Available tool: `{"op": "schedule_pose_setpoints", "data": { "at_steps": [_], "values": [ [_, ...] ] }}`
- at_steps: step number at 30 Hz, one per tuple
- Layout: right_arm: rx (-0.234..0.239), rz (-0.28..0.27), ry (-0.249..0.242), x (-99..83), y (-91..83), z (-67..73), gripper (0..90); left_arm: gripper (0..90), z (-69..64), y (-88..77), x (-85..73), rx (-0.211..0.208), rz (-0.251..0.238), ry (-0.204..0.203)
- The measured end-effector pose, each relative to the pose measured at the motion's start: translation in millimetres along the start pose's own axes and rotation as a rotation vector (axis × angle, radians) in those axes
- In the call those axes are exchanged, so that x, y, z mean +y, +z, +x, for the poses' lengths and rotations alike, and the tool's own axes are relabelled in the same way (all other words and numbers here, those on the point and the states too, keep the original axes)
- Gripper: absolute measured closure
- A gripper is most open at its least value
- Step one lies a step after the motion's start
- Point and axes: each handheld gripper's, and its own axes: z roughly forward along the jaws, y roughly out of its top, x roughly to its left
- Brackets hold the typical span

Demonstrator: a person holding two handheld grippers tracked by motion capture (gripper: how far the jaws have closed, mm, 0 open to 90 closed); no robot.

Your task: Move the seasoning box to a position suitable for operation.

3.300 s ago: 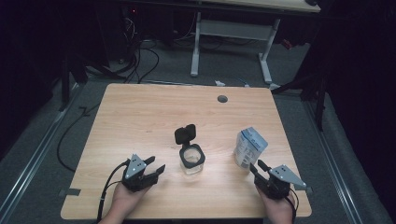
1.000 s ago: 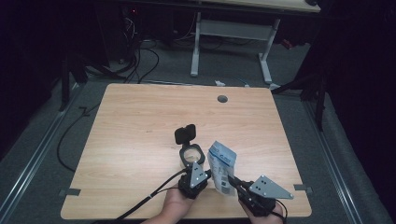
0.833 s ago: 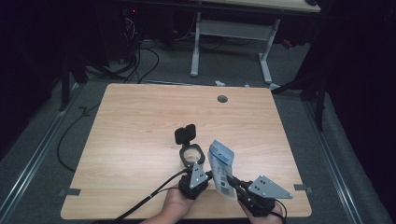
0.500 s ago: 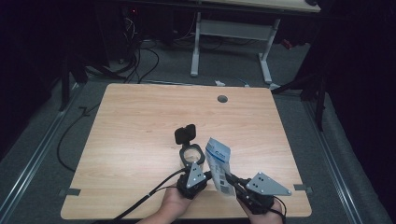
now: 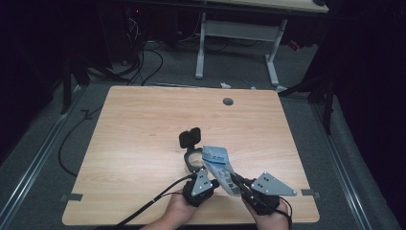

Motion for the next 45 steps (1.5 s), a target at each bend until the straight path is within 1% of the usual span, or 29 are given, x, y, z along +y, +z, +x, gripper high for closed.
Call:
{"op": "schedule_pose_setpoints", "data": {
  "at_steps": [5, 8, 9, 10, 11, 13, 14, 15, 16, 18, 20, 21, 26, 27, 30, 33, 34, 35, 36, 38, 39, 42, 44, 45],
  "values": [
    [-0.014, 0.009, 0.003, 2.6, 0.9, -0.3, 90.0, 90.0, -0.7, 0.9, 1.0, 0.016, 0.003, 0.003],
    [-0.018, 0.019, 0.018, 3.8, 1.9, -0.7, 90.0, 90.0, -1.3, 1.0, 1.2, 0.035, 0.007, 0.010],
    [-0.017, 0.018, 0.036, 4.1, 3.7, -1.4, 90.0, 90.0, -1.4, 1.0, 1.1, 0.043, 0.010, 0.010],
    [-0.017, 0.018, 0.036, 4.1, 3.7, -1.4, 90.0, 90.0, -1.3, 0.9, 0.9, 0.049, 0.012, 0.009],
    [-0.015, 0.022, 0.051, 4.2, 4.0, -1.2, 90.0, 90.0, -1.1, 0.8, 0.7, 0.055, 0.009, 0.002],
    [-0.003, 0.021, 0.076, 4.9, 5.7, -0.5, 90.0, 90.0, -0.1, -0.5, 0.5, 0.063, 0.013, -0.004],
    [-0.003, 0.021, 0.076, 4.9, 5.7, -0.5, 90.0, 90.0, 0.4, -1.1, 0.5, 0.067, 0.011, -0.008],
    [0.006, 0.021, 0.096, 6.1, 6.4, 0.7, 90.0, 90.0, 0.8, -2.3, 0.5, 0.068, 0.014, -0.007],
    [0.006, 0.021, 0.096, 6.1, 6.4, 0.7, 90.0, 90.0, 0.9, -3.3, 0.4, 0.076, 0.009, -0.008],
    [0.023, 0.016, 0.110, 7.3, 6.9, 2.3, 90.0, 90.0, 2.1, -6.2, 0.1, 0.082, 0.007, -0.013],
    [0.025, 0.017, 0.117, 8.6, 7.8, 4.0, 90.0, 90.0, 3.9, -8.7, -0.6, 0.085, 0.011, -0.017],
    [0.037, 0.015, 0.126, 9.0, 8.9, 4.3, 90.0, 90.0, 4.7, -9.7, -1.2, 0.088, 0.011, -0.018],
    [0.053, 0.020, 0.115, 10.5, 15.4, 9.9, 90.0, 90.0, 8.0, -15.7, -5.1, 0.093, 0.024, -0.023],
    [0.060, 0.023, 0.113, 11.2, 18.8, 12.6, 90.0, 90.0, 9.2, -16.9, -6.1, 0.089, 0.028, -0.026],
    [0.072, 0.025, 0.121, 12.1, 22.1, 14.9, 90.0, 90.0, 12.3, -20.0, -7.9, 0.089, 0.033, -0.028],
    [0.087, 0.023, 0.118, 15.1, 26.2, 17.6, 90.0, 90.0, 12.7, -22.0, -7.0, 0.077, 0.024, -0.026],
    [0.093, 0.026, 0.115, 16.5, 27.2, 18.9, 90.0, 90.0, 12.3, -22.5, -6.1, 0.062, 0.013, -0.025],
    [0.092, 0.032, 0.108, 17.7, 28.4, 20.3, 90.0, 90.0, 10.3, -23.8, -4.3, 0.050, -0.004, -0.015],
    [0.083, 0.041, 0.095, 18.5, 30.1, 22.0, 90.0, 90.0, 7.7, -23.5, -1.9, 0.068, 0.003, -0.004],
    [0.081, 0.051, 0.074, 19.5, 31.4, 23.2, 90.0, 90.0, 7.7, -23.2, -2.0, 0.059, -0.007, -0.005],
    [0.069, 0.054, 0.059, 20.4, 30.0, 23.8, 90.0, 90.0, 8.4, -23.2, -2.6, 0.063, -0.005, -0.004],
    [0.057, 0.050, 0.053, 21.3, 25.1, 20.3, 90.0, 90.0, 10.9, -23.2, -5.4, 0.063, -0.004, -0.019],
    [0.059, 0.046, 0.067, 21.2, 22.7, 16.6, 90.0, 90.0, 10.6, -23.9, -5.7, 0.065, -0.004, -0.015],
    [0.055, 0.044, 0.062, 21.5, 21.6, 15.7, 90.0, 90.0, 10.4, -24.7, -5.6, 0.063, 0.000, -0.012]
  ]
}}
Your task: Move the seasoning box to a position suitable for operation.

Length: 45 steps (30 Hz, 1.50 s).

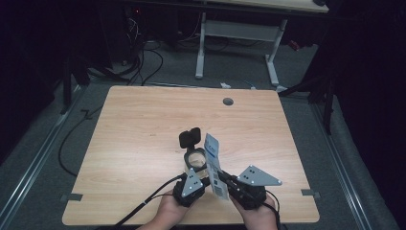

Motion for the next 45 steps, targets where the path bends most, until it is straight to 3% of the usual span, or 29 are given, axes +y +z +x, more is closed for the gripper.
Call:
{"op": "schedule_pose_setpoints", "data": {
  "at_steps": [1, 5, 13, 18, 21, 23, 28, 35, 45],
  "values": [
    [-0.004, -0.001, -0.002, 0.5, -1.3, -0.2, 90.0, 89.9, -0.3, -0.7, -0.1, 0.002, -0.004, -0.001],
    [-0.006, -0.012, -0.010, 2.7, -6.9, -1.5, 90.0, 73.7, 1.4, -0.5, -0.7, -0.037, 0.020, -0.024],
    [-0.003, -0.047, -0.003, 8.9, -13.8, -3.1, 90.0, 48.1, -9.8, 6.9, -4.4, -0.063, 0.055, 0.040],
    [0.017, -0.048, 0.013, 10.8, -13.0, -1.4, 90.0, 32.0, -13.2, 10.5, 4.8, -0.059, 0.001, 0.005],
    [0.026, -0.044, 0.011, 9.9, -11.4, 0.5, 90.0, 29.8, -13.8, 11.4, 10.1, -0.053, -0.033, -0.016],
    [0.027, -0.044, 0.014, 8.8, -11.2, 0.9, 90.0, 33.0, -18.0, 9.5, 11.8, -0.045, -0.058, 0.006],
    [0.028, -0.033, 0.018, 5.3, -11.2, -1.5, 90.0, 44.5, -23.4, 8.6, 11.8, -0.041, -0.065, 0.044],
    [0.020, -0.035, 0.007, 4.8, -10.6, -2.7, 90.0, 68.9, -31.6, 4.0, 10.1, -0.031, -0.093, 0.096],
    [0.021, -0.024, -0.001, 6.5, -2.6, -6.9, 90.0, 76.4, -26.9, -6.6, 2.6, 0.007, -0.065, 0.092]
  ]
}}
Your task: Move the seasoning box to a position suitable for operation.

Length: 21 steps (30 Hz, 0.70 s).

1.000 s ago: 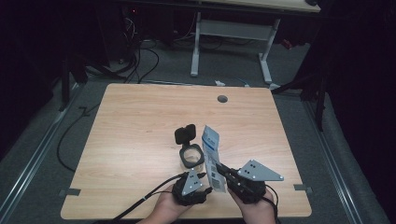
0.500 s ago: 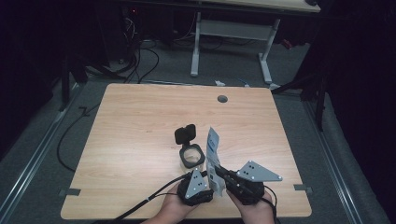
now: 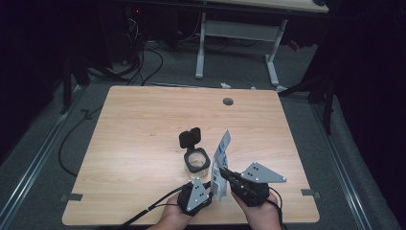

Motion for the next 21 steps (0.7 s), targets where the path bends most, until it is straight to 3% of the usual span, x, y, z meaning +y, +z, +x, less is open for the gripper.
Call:
{"op": "schedule_pose_setpoints", "data": {
  "at_steps": [2, 4, 8, 15, 17, 21],
  "values": [
    [0.005, 0.004, 0.000, 0.4, 2.6, 0.5, 90.0, 76.3, 2.6, -1.7, -2.3, -0.010, 0.001, -0.006],
    [0.010, 0.008, -0.003, 1.7, 3.8, 2.1, 90.0, 74.0, 7.8, -1.2, -4.2, -0.047, 0.008, -0.045],
    [0.022, -0.011, -0.015, 8.1, -1.7, 3.6, 90.0, 49.4, 16.7, 1.5, -6.6, -0.089, 0.020, -0.106],
    [0.054, -0.026, -0.033, 18.3, -11.9, 4.3, 90.0, 25.7, 19.8, 4.4, -3.0, -0.117, -0.010, -0.110],
    [0.071, -0.032, -0.023, 19.4, -14.4, 2.9, 90.0, 23.6, 20.0, 5.8, -3.8, -0.123, -0.013, -0.114],
    [0.106, -0.035, -0.010, 19.2, -16.5, 2.6, 90.0, 24.4, 22.4, 6.1, -1.9, -0.155, -0.071, -0.128]
  ]
}}
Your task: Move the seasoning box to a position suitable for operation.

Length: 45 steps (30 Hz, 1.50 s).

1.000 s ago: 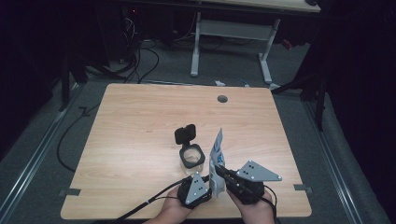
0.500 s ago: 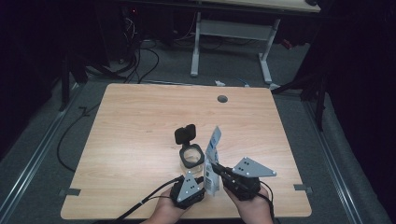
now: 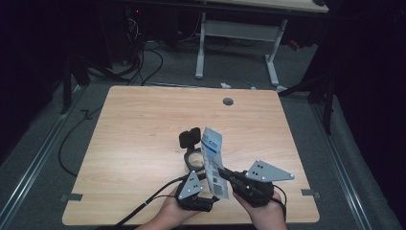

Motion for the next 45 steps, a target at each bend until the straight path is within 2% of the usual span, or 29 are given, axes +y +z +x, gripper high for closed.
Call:
{"op": "schedule_pose_setpoints", "data": {
  "at_steps": [3, 5, 6, 8, 11, 13, 16, 20, 30, 33, 38, 41, 45],
  "values": [
    [0.019, 0.005, 0.014, -2.2, 2.5, -0.1, 90.0, 31.3, 1.4, 0.2, 2.6, -0.014, -0.038, 0.006],
    [0.023, -0.001, 0.018, -3.5, 3.7, -0.7, 90.0, 37.0, 0.8, 1.3, 2.7, -0.036, -0.033, 0.026],
    [0.017, 0.001, 0.015, -3.5, 3.8, -0.9, 90.0, 40.9, -0.2, 1.2, 2.3, -0.034, -0.030, 0.033],
    [0.006, 0.006, 0.012, -4.7, 4.6, -2.6, 90.0, 46.1, 0.1, 0.8, 1.5, -0.042, -0.022, 0.032],
    [-0.017, 0.016, 0.001, -7.7, 5.1, -5.0, 90.0, 59.6, -2.2, -0.9, -1.5, -0.027, -0.011, 0.054],
    [-0.044, 0.027, -0.012, -9.8, 5.3, -6.3, 90.0, 61.6, -3.2, -0.7, -2.3, -0.028, 0.002, 0.059],
    [-0.045, 0.028, -0.004, -12.5, 5.6, -8.3, 90.0, 64.7, -5.3, -0.5, -2.4, -0.029, 0.008, 0.072],
    [-0.052, 0.024, -0.006, -14.0, 5.8, -9.8, 90.0, 78.9, -8.0, -0.8, -2.2, -0.028, 0.012, 0.081],
    [-0.056, 0.023, -0.011, -14.7, 6.3, -10.9, 90.0, 89.8, -9.7, -1.1, -3.5, -0.020, 0.029, 0.081],
    [-0.050, 0.025, -0.011, -14.3, 7.6, -10.1, 90.0, 90.0, -11.6, -3.1, -4.3, -0.016, 0.041, 0.096],
    [-0.033, 0.023, -0.019, -10.4, 9.9, -6.5, 90.0, 90.0, -9.2, -9.0, -5.1, -0.024, 0.032, 0.075],
    [-0.026, 0.025, -0.033, -6.4, 11.0, -2.6, 90.0, 90.0, -11.5, -13.9, -5.5, -0.021, 0.024, 0.091],
    [-0.015, 0.022, -0.037, -3.3, 11.6, -1.1, 90.0, 90.0, -11.0, -18.8, -6.6, -0.017, 0.015, 0.078]
  ]
}}
